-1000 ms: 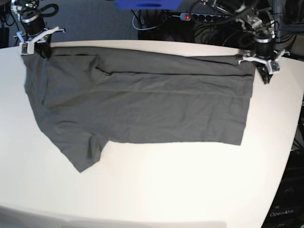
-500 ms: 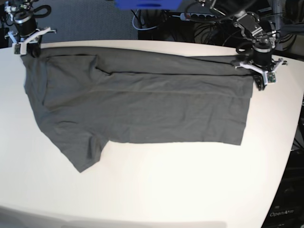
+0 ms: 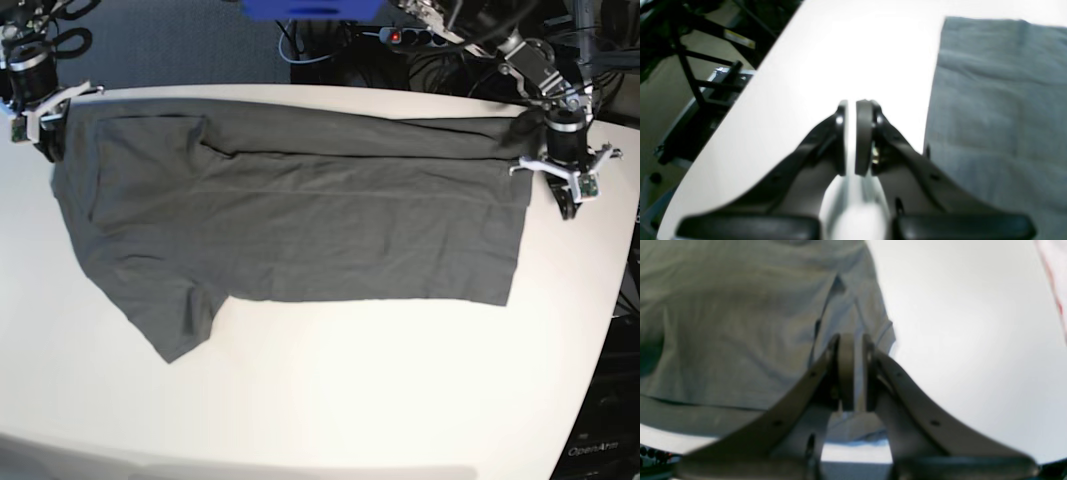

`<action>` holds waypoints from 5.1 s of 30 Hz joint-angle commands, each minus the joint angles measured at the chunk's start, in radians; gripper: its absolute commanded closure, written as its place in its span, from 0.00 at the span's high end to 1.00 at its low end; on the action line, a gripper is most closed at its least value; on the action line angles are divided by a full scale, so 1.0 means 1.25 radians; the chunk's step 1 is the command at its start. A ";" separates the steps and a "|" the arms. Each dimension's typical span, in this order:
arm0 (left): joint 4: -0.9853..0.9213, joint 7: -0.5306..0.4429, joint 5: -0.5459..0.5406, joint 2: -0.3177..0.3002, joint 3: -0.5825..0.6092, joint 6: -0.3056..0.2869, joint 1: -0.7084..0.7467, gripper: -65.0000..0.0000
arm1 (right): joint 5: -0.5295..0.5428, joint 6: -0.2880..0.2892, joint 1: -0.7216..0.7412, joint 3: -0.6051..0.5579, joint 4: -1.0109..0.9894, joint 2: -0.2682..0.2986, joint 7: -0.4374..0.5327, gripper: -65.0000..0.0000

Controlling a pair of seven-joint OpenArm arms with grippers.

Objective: Fold the T-shirt properly
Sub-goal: 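Move both grippers across the shirt to its hem edge, then lower both grippers and pinch the shirt's hem corners, then lift the hem with both grippers and fold it toward the folded edge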

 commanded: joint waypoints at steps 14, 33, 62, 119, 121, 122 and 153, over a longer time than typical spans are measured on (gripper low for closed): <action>0.017 0.242 -0.017 -0.007 0.205 0.002 -0.134 0.06 | -0.060 -0.002 0.317 -0.131 0.017 0.065 -0.268 0.07; 0.006 0.450 -0.056 -0.085 0.327 0.002 -0.186 0.41 | -0.153 -0.002 0.460 -0.179 -0.071 0.067 -0.360 0.52; -0.328 0.576 -0.090 -0.182 0.307 0.002 -0.335 0.42 | -0.154 -0.001 0.434 -0.179 -0.072 0.067 -0.358 0.51; -0.518 0.679 -0.091 -0.145 0.302 0.002 -0.282 0.04 | -0.154 -0.001 0.415 -0.179 -0.074 0.067 -0.298 0.51; -0.518 0.677 -0.091 -0.145 0.301 0.002 -0.282 0.04 | -0.154 -0.001 0.417 -0.180 -0.074 0.067 -0.297 0.51; -0.518 0.675 -0.091 -0.145 0.301 0.002 -0.282 0.04 | -0.154 -0.001 0.425 -0.188 -0.074 0.067 -0.297 0.51; -0.433 0.675 -0.119 -0.152 0.301 0.002 -0.174 0.04 | -0.155 0.006 0.921 -0.323 -0.911 0.186 -0.109 0.52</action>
